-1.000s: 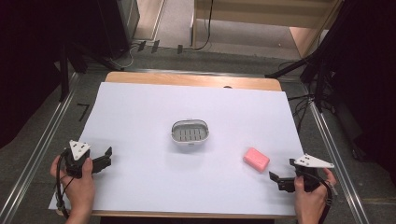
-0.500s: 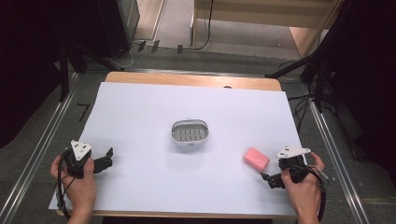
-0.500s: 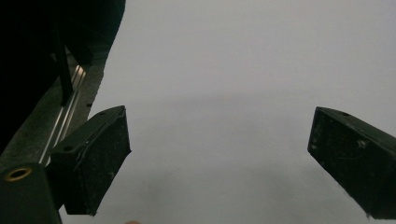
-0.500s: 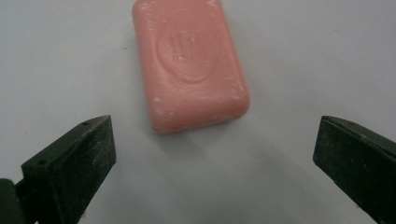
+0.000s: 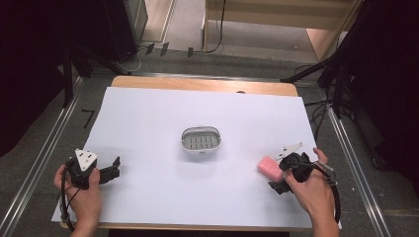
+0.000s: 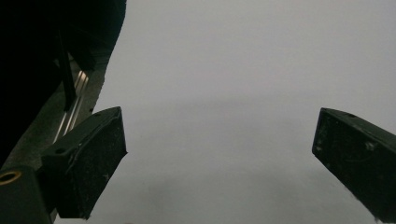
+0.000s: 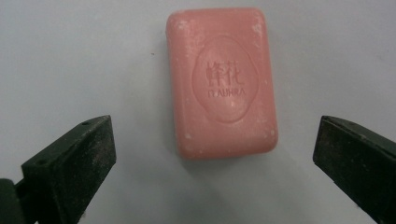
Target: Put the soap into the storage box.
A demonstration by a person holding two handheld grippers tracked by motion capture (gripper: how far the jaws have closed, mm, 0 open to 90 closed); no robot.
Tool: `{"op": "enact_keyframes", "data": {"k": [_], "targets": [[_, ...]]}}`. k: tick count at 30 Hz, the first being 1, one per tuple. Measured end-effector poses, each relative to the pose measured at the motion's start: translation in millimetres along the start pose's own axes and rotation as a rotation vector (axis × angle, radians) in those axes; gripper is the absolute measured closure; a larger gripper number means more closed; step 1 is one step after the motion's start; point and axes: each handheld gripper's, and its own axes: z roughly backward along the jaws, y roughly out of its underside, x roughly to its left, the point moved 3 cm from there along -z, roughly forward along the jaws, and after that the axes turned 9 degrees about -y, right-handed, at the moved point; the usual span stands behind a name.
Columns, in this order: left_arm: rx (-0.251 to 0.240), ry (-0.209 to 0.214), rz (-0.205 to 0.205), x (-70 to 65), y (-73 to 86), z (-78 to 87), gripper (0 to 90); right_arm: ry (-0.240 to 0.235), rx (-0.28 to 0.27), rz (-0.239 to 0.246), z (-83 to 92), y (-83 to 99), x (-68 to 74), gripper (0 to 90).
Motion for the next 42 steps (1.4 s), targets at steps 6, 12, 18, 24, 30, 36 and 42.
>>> {"op": "enact_keyframes", "data": {"k": [6,12,18,24,30,36,42], "targets": [[-0.010,-0.009,-0.032,-3.3,0.1,0.9,3.5,-0.040,0.034,-0.001,-4.6,-11.1,-1.8,23.1],[-0.006,-0.004,-0.036,-3.9,0.0,0.6,3.5,-0.012,0.068,0.004,-11.9,-16.4,-6.6,27.5],[-0.002,-0.001,-0.048,-5.0,-0.1,0.0,3.5,0.002,0.068,-0.002,-16.9,-22.1,-7.7,31.3],[0.002,0.002,-0.061,-5.7,-0.1,-0.4,3.6,-0.010,0.071,0.005,-19.7,-32.0,-8.4,33.5],[0.011,0.001,-0.082,-7.8,-0.2,-0.9,3.6,-0.024,0.111,0.009,-23.4,-36.3,-10.6,38.0],[0.012,0.003,-0.085,-7.8,-0.2,-1.0,3.6,-0.018,0.133,0.017,-26.0,-36.8,-12.4,38.1],[0.010,0.004,-0.085,-8.5,-0.1,-1.0,3.6,-0.013,0.145,0.049,-23.6,-39.2,-11.3,39.0]]}}
